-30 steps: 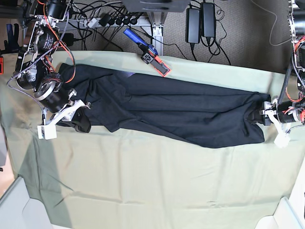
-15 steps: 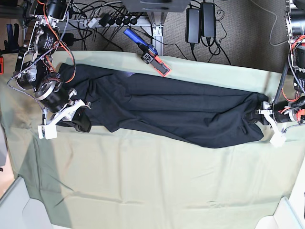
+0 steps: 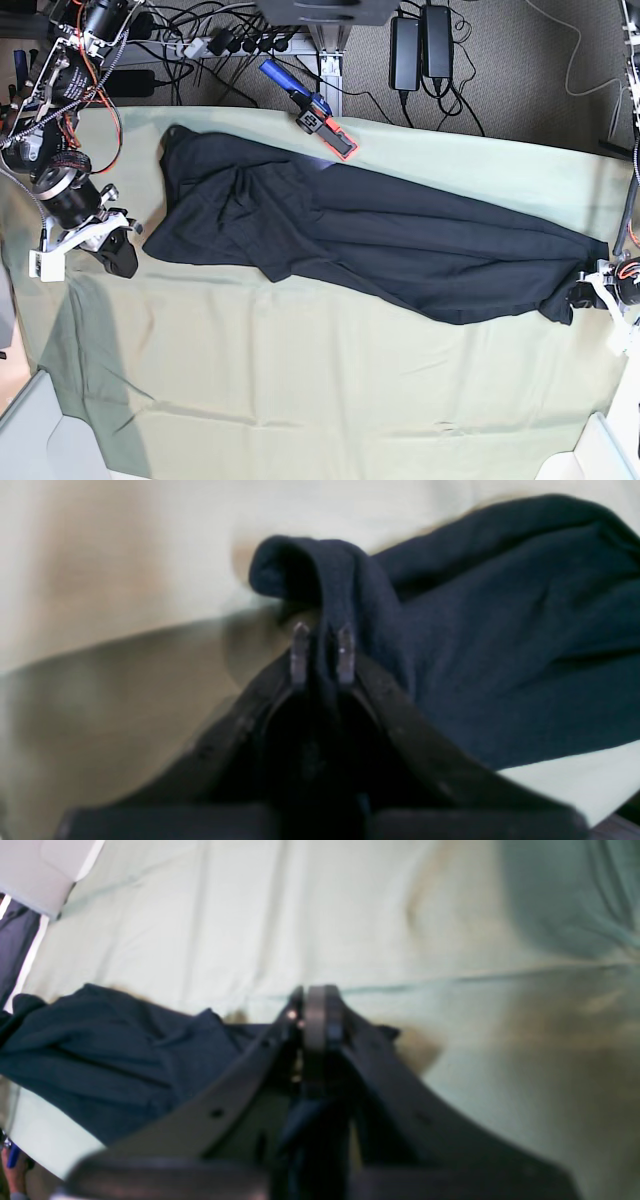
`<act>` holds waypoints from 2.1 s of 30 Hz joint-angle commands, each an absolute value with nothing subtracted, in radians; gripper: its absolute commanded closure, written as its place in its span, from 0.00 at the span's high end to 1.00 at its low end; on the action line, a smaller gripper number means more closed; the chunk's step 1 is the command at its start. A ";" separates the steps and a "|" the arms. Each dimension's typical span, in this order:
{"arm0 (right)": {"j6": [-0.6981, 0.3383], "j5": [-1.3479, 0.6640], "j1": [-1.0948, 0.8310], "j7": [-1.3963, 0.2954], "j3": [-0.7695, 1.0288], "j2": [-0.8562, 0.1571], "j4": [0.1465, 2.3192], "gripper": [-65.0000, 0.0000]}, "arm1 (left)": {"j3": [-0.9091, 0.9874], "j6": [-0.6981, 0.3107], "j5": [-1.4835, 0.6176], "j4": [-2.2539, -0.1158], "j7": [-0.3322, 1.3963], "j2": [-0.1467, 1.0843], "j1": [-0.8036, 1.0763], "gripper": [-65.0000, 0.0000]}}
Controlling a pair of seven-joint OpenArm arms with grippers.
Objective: Fold the T-shirt properly
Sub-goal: 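Pull the shirt ends apart with both grippers, then release the right gripper, then carry the strip end held by the left gripper toward the strip's middle, then lay the end down on the strip and open the left gripper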
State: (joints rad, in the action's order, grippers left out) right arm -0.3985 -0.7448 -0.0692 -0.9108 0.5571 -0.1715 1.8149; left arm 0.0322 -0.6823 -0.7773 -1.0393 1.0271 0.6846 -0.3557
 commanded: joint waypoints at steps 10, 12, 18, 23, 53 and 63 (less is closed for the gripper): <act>-0.476 -0.767 -0.059 -0.894 0.563 -0.182 1.834 0.00 | 0.039 -0.698 -0.947 -1.080 1.172 0.709 -0.390 0.00; -0.476 -0.767 -0.059 -0.894 0.563 -0.182 1.834 0.00 | 0.039 -0.698 -1.095 -1.136 1.252 0.706 -0.377 0.00; -0.476 -0.767 -0.058 -0.889 0.562 -0.182 1.834 0.00 | 0.039 -0.698 -1.140 -1.430 1.287 0.641 -0.299 0.00; -0.476 -0.764 -0.059 -0.886 0.562 -0.182 1.833 0.00 | 0.038 -0.698 -1.124 -1.596 1.281 0.527 -0.205 0.00; -0.476 -0.724 -0.059 -0.887 0.562 -0.183 1.833 0.00 | -0.309 -0.698 -0.893 -1.621 1.193 0.172 -0.171 0.25; -0.464 -0.714 -0.062 -0.933 0.563 -0.300 1.832 0.51 | -0.297 -0.698 -0.895 -1.629 1.194 0.174 -0.171 0.47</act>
